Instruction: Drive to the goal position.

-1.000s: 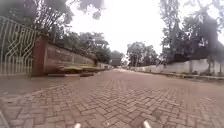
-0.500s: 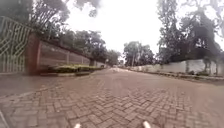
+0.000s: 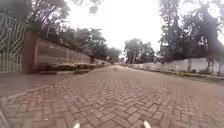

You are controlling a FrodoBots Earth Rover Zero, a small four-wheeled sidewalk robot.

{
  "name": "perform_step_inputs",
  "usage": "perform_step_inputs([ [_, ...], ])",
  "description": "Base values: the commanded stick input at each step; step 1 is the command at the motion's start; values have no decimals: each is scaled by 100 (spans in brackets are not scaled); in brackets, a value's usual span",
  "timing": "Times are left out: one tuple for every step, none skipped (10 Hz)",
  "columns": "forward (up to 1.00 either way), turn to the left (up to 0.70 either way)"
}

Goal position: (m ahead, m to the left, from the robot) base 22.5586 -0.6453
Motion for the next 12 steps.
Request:
perform_step_inputs([
  [50, 0],
  [50, 9],
  [50, 12],
  [50, 1],
  [50, 4],
  [50, 7],
  [50, 4],
  [50, 1],
  [50, 0],
  [50, 0],
  [50, 0],
  [50, 0],
])
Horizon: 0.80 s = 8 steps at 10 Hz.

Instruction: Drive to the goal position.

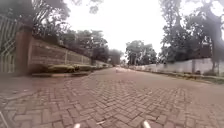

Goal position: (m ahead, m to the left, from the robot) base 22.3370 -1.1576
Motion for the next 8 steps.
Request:
perform_step_inputs([
  [50, 0],
  [50, 0],
  [50, 0],
  [50, 0],
  [50, 0],
  [50, 2],
  [50, 1],
  [50, 0],
])
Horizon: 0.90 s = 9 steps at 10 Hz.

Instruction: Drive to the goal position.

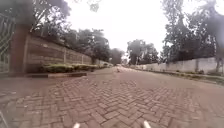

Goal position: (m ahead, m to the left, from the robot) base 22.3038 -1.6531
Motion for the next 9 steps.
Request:
perform_step_inputs([
  [50, 0],
  [50, 0],
  [50, 0],
  [50, 0],
  [50, 0],
  [50, 0],
  [50, 0],
  [50, 0],
  [50, 0],
])
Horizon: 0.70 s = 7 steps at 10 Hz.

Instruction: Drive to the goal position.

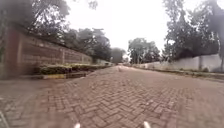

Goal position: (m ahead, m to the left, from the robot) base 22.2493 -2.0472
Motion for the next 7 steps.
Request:
perform_step_inputs([
  [50, 0],
  [50, 0],
  [50, 0],
  [50, 0],
  [50, 14],
  [50, 12],
  [50, 19],
])
